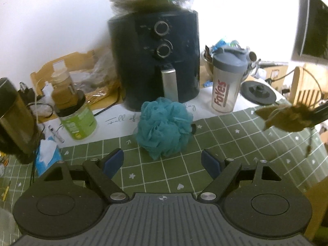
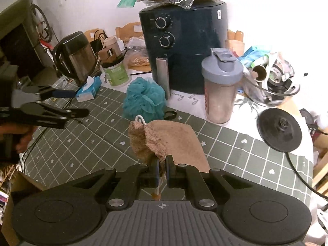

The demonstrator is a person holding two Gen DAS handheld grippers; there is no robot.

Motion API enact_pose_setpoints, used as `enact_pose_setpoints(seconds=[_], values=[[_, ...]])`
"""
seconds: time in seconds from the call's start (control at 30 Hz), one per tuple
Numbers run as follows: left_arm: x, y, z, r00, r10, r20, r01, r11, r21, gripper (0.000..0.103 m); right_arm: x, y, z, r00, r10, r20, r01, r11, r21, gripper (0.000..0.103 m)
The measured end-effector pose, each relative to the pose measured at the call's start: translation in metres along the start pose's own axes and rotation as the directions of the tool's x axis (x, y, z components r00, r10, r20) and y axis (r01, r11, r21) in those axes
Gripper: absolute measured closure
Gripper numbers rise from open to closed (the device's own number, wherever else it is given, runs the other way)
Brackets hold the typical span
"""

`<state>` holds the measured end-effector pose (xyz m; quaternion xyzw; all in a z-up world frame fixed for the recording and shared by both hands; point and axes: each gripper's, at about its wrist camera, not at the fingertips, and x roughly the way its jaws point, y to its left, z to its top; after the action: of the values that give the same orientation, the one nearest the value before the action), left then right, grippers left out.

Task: Organize soft objects
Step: 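Grasp the teal mesh sponge with the left tool while the right tool holds the pouch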

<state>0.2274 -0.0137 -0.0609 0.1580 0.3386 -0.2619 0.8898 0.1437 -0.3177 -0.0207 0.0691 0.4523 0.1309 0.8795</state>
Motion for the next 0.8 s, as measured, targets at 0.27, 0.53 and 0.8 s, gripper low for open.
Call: enact_pose_setpoints(seconds=[0.27, 0.53, 0.8], values=[[0.049, -0.008, -0.003, 1.0, 0.007, -0.009, -0.006, 0.997, 0.079, 0.02, -0.018, -0.001, -0.013, 0.999, -0.027, 0.028, 0.026, 0.999, 0.045, 0.094], [0.095, -0.015, 0.0, 1.0, 0.028, 0.001, -0.028, 0.987, 0.156, 0.039, -0.027, -0.006, -0.027, 0.998, -0.056, 0.024, 0.053, 0.994, 0.094, 0.094], [0.128, -0.015, -0.003, 0.999, 0.023, -0.028, -0.017, 0.981, 0.195, 0.067, -0.038, -0.008, -0.044, 0.996, -0.088, 0.01, 0.086, 0.987, 0.136, 0.094]])
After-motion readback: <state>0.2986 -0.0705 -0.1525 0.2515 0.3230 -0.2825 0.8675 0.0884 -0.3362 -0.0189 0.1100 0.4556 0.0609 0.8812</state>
